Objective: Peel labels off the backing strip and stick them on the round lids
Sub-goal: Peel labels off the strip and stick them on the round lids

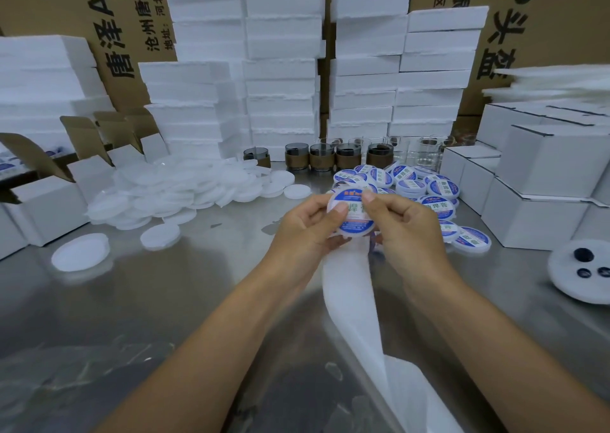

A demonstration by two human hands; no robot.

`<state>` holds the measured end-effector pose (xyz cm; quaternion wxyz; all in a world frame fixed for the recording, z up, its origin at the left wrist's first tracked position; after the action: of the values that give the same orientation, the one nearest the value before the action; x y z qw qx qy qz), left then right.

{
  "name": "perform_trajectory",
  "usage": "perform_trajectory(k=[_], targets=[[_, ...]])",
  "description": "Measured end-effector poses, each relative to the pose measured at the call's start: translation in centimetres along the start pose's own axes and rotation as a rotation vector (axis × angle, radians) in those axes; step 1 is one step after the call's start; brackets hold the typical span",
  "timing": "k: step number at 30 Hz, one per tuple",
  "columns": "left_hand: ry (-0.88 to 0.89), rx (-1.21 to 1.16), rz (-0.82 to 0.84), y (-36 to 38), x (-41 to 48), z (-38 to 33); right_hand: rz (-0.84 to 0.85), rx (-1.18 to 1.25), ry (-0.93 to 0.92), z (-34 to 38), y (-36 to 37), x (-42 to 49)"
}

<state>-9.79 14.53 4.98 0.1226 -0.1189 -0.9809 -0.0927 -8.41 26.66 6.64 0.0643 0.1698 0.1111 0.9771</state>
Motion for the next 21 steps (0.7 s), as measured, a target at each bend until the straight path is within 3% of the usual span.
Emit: perform_trajectory(k=[3,10,21], targets=[[0.002,0.121,-0.055,-0.7,-0.1,0.3,-0.042,-0.005,-0.027,0.2,-0.5,0.1],[-0.009,0.114,-0.123,-1.3,0.0,0.2,0.025,-0.074,-0.038,-0.1,0.1,0.0],[0.01,0.207,-0.092,-0.8,-0.2,0.2,-0.026,-0.1,-0.069,0.4,-0.4,0.0]])
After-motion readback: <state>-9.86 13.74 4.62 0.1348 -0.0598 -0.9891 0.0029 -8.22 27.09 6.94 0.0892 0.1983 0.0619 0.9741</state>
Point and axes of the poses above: each hand's wrist, its own x-axis towards the middle knuckle, its own y-axis out of the palm, z = x × y, the point moved 8 cm from there along x, towards the middle knuckle, and after that the axes turned 8 degrees about x, right-handed, at the moved point
